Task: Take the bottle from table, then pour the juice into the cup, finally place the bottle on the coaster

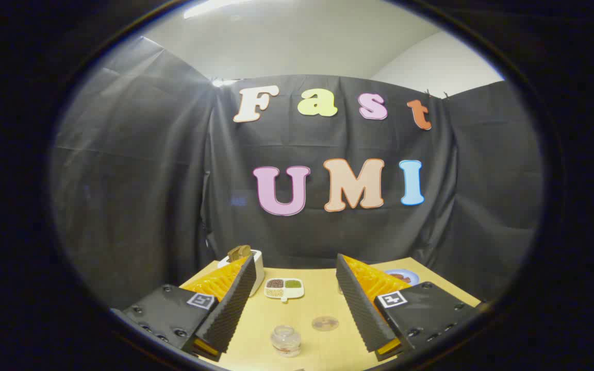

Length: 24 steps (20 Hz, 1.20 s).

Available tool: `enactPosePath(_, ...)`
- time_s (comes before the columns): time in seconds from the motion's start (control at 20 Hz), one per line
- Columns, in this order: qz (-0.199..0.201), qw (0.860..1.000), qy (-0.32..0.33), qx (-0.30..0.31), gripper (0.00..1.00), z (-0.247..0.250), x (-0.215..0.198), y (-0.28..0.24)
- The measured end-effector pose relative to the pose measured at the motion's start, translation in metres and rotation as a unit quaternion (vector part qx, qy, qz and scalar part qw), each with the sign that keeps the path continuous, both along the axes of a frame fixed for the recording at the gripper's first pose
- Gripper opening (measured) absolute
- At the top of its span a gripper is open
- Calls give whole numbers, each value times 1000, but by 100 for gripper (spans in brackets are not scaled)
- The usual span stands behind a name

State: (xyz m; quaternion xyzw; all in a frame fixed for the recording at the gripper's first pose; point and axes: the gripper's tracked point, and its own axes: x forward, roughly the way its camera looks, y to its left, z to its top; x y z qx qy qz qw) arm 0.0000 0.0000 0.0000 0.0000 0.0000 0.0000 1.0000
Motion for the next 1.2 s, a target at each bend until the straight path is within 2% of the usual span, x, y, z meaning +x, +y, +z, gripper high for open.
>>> enactPosePath(0.3,9,1000,-4,-1,98,-2,-2,11)
enactPosePath(1.0,-18,1000,12,-2,98,-26,-11,23)
enactPosePath(1.2,-40,999,22,-8,98,-42,-20,25)
